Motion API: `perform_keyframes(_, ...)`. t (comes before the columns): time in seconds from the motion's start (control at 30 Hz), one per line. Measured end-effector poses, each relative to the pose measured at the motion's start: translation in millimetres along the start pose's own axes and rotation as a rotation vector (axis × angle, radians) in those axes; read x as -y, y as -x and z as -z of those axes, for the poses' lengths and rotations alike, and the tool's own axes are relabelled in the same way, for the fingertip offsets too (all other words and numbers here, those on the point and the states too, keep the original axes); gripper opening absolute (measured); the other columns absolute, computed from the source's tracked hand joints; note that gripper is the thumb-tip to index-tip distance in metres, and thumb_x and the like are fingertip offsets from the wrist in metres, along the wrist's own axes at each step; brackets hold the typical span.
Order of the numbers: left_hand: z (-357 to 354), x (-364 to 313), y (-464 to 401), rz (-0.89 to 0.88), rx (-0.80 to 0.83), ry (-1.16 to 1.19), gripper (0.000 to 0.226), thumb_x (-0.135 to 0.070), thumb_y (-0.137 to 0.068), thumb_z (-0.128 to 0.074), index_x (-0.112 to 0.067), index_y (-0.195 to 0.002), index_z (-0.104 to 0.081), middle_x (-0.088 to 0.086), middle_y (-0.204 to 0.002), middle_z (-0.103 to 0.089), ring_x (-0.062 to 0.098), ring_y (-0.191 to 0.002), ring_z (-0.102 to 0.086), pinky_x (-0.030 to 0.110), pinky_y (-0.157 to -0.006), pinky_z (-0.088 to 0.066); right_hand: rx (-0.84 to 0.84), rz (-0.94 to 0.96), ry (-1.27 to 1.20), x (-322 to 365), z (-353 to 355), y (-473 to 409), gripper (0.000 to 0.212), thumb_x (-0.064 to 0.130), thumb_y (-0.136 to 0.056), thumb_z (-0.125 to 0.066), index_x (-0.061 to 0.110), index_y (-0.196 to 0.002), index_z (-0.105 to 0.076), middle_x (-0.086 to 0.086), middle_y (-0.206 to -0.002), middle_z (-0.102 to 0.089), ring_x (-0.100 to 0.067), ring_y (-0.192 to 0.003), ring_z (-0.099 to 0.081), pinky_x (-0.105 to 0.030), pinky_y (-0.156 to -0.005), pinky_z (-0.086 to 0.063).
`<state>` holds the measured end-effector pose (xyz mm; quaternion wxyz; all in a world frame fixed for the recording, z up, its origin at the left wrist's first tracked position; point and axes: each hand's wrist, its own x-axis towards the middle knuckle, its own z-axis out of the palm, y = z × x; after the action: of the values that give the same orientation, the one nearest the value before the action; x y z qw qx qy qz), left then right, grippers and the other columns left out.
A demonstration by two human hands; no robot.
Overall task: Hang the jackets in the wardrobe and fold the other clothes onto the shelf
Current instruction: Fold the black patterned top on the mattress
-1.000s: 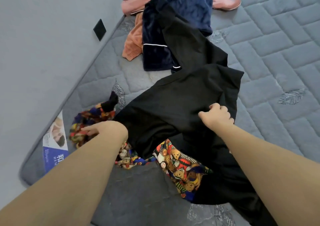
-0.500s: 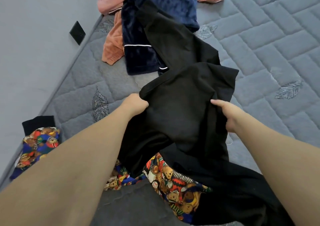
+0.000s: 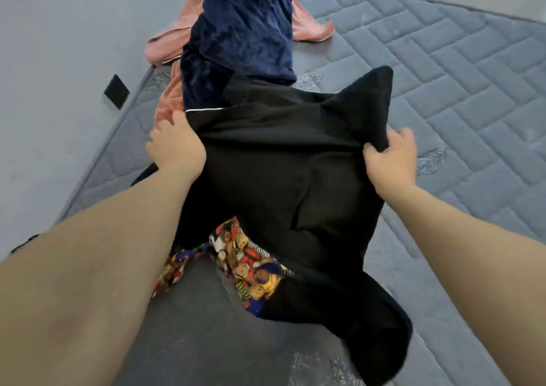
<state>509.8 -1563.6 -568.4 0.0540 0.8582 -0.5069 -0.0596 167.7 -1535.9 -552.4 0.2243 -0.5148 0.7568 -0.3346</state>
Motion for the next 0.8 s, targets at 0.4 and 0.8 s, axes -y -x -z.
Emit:
perform_keyframes(0.4,16.4,-140.5,73.3,-0.426,0.418,0.675,0.048,0.004,-0.079,-0.048,-0.019,-0.118,-0.065,0.011,-0.131,-0.059,0.024,-0.117,-0.053,0.033,-0.101,-0.041,0.669,0.708,0.642,-10.3,80.7,44.1,0.038,0.039,-0.091,-0.062,0.008,-0.068,-0.059,-0.008,-0.098,-0.061,-0.031,-0.088,-0.060,-0.036,-0.080,-0.045)
perform_keyframes(0.8,-16.8,-90.3,94.2,-0.337,1.257,0.033,0.046,-0.064,-0.079,-0.048,-0.034,-0.114,-0.053,-0.006,-0.109,-0.065,0.014,-0.083,-0.073,0.045,-0.078,-0.054,1.259,0.498,0.432,-38.2,-5.4,130.3,0.042,0.020,-0.097,-0.048,0.017,-0.139,-0.053,-0.003,-0.152,-0.042,-0.018,-0.141,-0.034,-0.030,-0.118,-0.024)
